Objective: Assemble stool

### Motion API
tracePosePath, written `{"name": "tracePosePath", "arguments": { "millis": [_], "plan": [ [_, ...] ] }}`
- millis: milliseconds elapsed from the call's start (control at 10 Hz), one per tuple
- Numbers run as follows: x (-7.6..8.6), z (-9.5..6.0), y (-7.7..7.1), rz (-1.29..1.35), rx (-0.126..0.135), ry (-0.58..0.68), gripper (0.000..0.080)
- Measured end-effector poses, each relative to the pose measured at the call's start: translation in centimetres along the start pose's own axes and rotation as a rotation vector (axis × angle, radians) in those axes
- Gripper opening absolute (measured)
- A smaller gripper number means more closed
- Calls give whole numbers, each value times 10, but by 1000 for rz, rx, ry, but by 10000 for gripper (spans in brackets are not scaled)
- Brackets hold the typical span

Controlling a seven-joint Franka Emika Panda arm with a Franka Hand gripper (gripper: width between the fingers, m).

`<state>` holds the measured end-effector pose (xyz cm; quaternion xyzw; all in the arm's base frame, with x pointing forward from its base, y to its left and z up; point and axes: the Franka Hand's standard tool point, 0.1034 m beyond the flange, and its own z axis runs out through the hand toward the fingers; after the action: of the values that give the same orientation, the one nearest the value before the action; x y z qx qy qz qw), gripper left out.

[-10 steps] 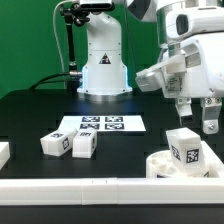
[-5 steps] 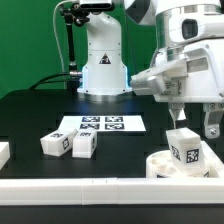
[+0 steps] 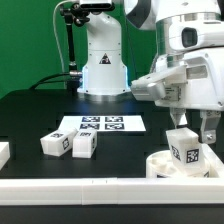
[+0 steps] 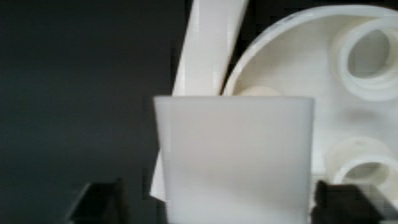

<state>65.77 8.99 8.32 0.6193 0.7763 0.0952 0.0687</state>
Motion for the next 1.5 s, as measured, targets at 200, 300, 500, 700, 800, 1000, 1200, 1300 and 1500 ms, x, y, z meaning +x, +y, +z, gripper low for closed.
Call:
{"name": "tracePosePath", "arguments": {
  "millis": [200, 300, 500, 700, 800, 1000, 1200, 1300, 1500],
  "plan": [
    [0, -1, -1, 0, 6, -1, 357],
    [0, -1, -1, 0, 6, -1, 357],
    [0, -1, -1, 29, 7, -1, 357],
    [0, -1, -1, 85, 8, 0, 357],
    [1, -1, -2, 197, 7, 1, 357],
    [0, -1, -2, 339, 7, 0, 357],
    [1, -1, -1, 565, 4, 7, 357],
    [1, -1, -1, 644, 0, 11, 357],
    [1, -1, -1, 803, 3, 14, 356]
  ]
}}
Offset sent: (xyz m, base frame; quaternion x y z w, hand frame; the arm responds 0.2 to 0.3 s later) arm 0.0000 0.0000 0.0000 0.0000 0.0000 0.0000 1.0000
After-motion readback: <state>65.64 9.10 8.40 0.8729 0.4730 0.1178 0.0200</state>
